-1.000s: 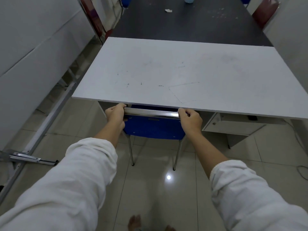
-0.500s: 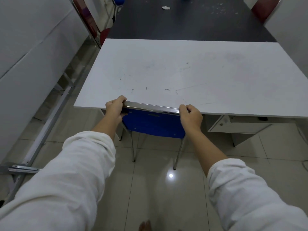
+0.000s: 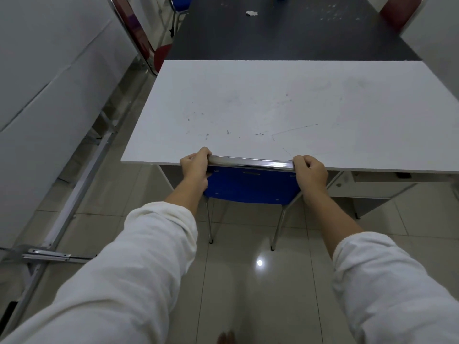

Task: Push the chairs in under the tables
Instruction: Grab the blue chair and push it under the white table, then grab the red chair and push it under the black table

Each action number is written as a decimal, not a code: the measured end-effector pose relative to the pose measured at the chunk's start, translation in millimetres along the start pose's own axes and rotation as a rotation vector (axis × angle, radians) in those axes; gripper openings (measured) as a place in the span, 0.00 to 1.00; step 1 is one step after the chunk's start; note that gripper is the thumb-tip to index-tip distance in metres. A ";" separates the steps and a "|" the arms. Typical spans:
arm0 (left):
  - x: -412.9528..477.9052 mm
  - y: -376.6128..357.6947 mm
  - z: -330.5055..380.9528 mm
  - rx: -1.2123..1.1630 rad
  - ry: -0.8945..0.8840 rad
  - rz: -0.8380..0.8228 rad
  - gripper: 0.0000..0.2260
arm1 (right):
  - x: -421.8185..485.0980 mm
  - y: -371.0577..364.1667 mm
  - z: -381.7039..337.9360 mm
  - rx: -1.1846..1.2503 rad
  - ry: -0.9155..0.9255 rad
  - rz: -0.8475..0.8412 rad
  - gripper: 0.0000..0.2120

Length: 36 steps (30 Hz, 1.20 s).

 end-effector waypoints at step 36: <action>133.6 181.6 250.8 0.896 -0.325 -0.121 0.25 | 10.6 -320.1 -255.3 -0.588 0.544 -0.435 0.18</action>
Point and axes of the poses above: each hand's wrist, its own x-axis towards the middle knuckle, its own y-axis out of the back of the hand, z = x × y, the point moved 2 cm from there along x, towards the middle knuckle, and after that the axes turned 4 degrees about -x, right-handed, at the moved point
